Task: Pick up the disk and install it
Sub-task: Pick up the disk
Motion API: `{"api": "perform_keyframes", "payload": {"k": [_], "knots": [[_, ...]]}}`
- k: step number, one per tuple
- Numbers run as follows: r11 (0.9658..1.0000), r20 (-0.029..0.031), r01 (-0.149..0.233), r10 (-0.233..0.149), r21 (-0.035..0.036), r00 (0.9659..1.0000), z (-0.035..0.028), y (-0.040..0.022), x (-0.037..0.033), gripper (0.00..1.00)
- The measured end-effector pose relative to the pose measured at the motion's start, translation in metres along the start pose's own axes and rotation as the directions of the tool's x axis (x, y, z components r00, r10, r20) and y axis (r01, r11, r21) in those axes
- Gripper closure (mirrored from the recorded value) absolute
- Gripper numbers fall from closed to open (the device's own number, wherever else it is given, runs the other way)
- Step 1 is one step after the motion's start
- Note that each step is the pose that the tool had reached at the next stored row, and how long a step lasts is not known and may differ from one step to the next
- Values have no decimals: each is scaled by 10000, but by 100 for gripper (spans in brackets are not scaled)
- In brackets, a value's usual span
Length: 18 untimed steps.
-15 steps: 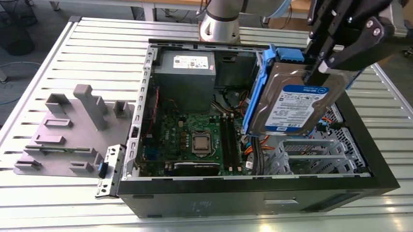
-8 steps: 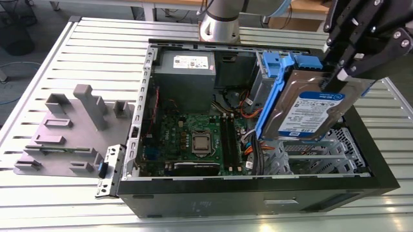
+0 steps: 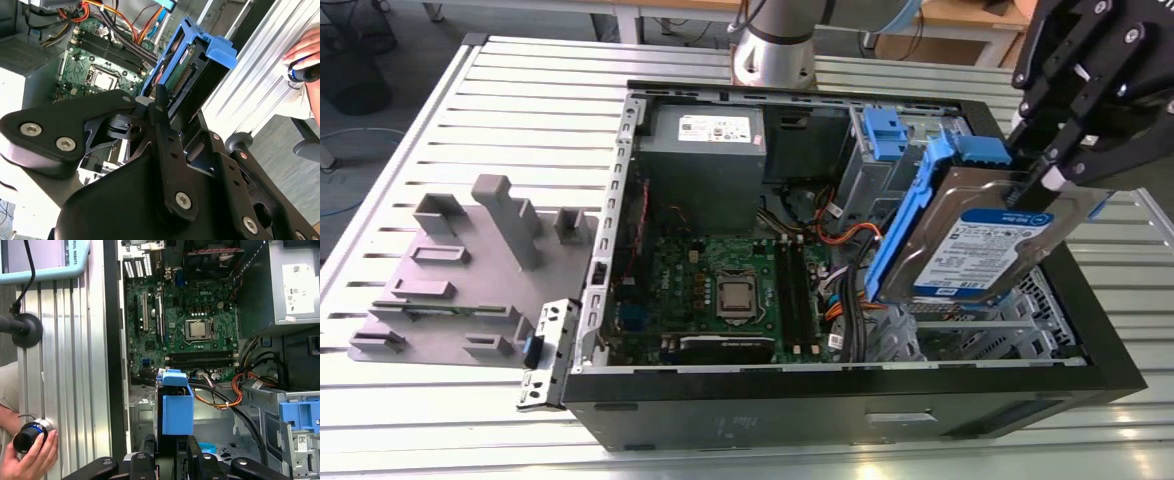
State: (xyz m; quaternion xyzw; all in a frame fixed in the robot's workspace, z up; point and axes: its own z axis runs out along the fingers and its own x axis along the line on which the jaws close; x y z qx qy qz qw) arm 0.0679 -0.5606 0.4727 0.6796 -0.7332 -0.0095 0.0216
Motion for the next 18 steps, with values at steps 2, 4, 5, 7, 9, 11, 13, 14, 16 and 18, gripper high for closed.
{"api": "perform_keyframes", "payload": {"k": [2,4,5,7,9,11,13,14,16,18], "knots": [[10000,-5,-1,1,-14,10000,8,-56,-3,65],[10000,-4,0,0,-32,10000,17,-119,-8,65],[10000,-4,1,-2,-41,10000,22,-156,-11,65],[10000,-5,0,0,-52,10000,31,-219,-15,65],[10000,-6,3,-3,-53,10000,43,-249,-14,65],[10000,-5,9,-9,-53,10000,60,-266,-12,65],[10000,-6,21,-21,-53,10000,73,-287,-14,65],[10000,-8,25,-25,-53,10000,76,-303,-15,65],[10000,-7,26,-26,-53,10000,81,-359,-19,65],[10000,-5,25,-25,-54,10000,88,-404,-23,65]]}}
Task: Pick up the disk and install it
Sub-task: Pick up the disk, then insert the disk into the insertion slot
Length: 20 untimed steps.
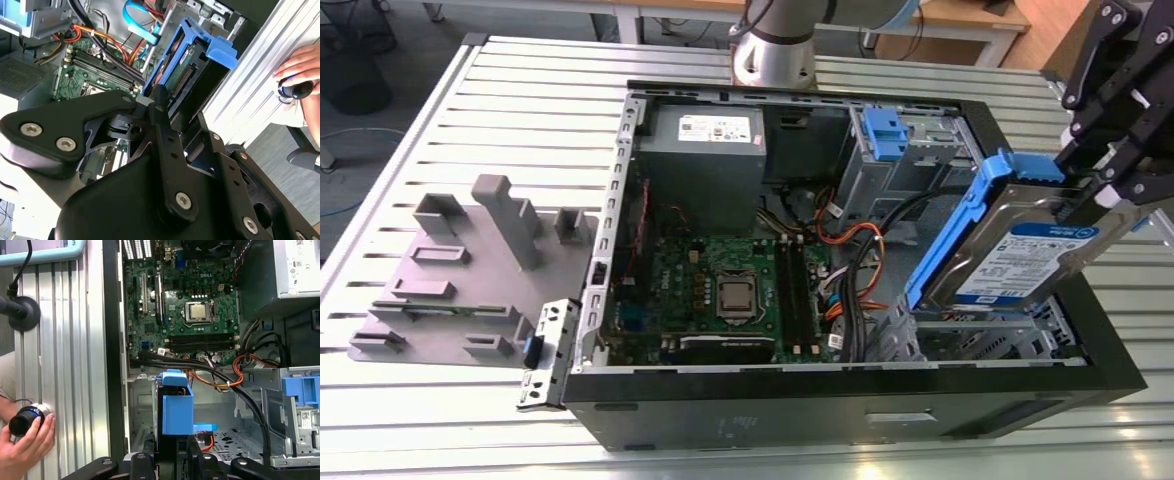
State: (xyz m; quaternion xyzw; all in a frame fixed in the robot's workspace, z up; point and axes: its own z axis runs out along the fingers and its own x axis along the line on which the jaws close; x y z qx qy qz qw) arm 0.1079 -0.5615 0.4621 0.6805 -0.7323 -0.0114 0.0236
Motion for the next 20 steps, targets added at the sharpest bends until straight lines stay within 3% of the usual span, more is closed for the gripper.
{"api": "perform_keyframes", "payload": {"k": [5,12,20], "knots": [[10000,-6,49,-49,1,10000,34,-55,-5,65],[9999,-9,122,-122,2,9999,49,-59,-5,65],[9988,-19,492,-492,8,9988,65,-60,-10,65]]}}
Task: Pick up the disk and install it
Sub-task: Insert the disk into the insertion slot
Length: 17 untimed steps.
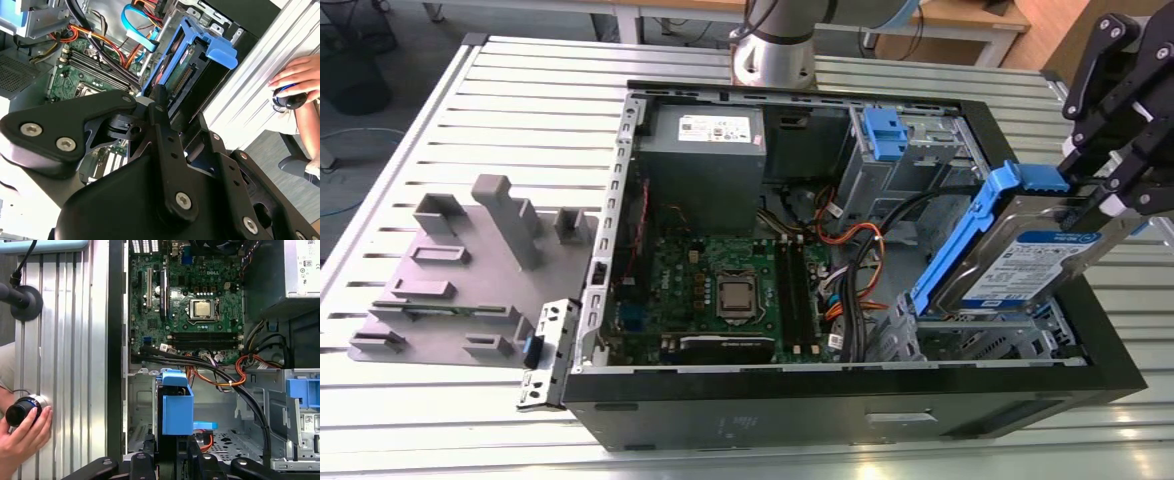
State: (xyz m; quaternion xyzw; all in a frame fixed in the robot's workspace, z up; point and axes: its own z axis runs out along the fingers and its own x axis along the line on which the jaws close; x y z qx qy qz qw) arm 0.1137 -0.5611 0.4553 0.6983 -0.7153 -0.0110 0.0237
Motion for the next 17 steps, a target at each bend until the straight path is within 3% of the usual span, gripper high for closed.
{"api": "perform_keyframes", "payload": {"k": [2,9,15,17], "knots": [[10000,28,14,-14,0,10000,0,0,-1,65],[10000,43,16,-16,0,10000,16,-1,-1,65],[10000,167,21,-21,-3,9999,21,-1,-1,65],[10000,175,22,-22,-3,9998,30,-1,-2,65]]}}
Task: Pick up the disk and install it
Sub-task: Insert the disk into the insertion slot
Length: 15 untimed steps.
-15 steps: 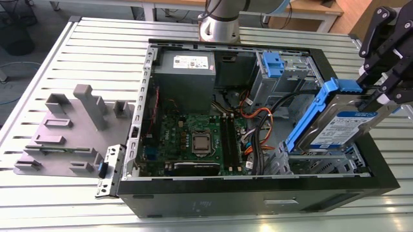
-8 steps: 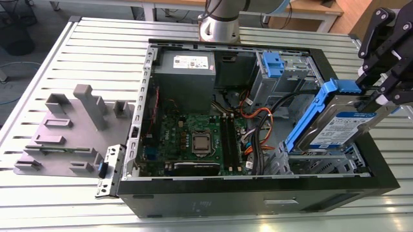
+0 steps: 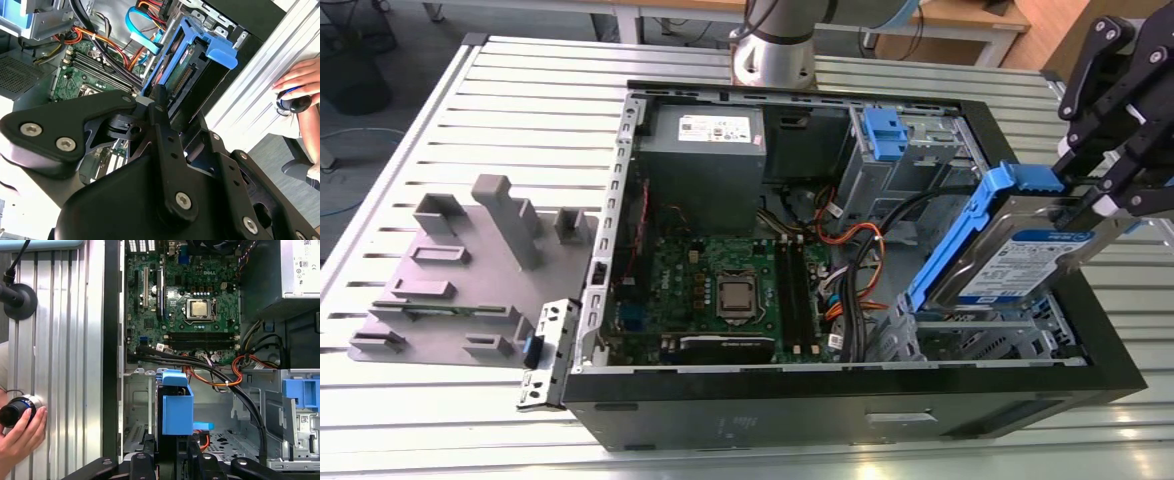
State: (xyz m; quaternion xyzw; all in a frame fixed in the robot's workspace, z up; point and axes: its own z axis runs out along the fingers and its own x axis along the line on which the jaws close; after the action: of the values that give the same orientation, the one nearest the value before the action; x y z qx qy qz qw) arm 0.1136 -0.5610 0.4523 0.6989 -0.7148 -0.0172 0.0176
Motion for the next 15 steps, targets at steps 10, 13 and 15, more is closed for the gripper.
{"api": "perform_keyframes", "payload": {"k": [10,13,15], "knots": [[10000,-2,0,0,0,10000,28,-1,1,65],[10000,-1,0,0,0,10000,29,-1,0,65],[10000,2,0,0,0,10000,36,-2,0,65]]}}
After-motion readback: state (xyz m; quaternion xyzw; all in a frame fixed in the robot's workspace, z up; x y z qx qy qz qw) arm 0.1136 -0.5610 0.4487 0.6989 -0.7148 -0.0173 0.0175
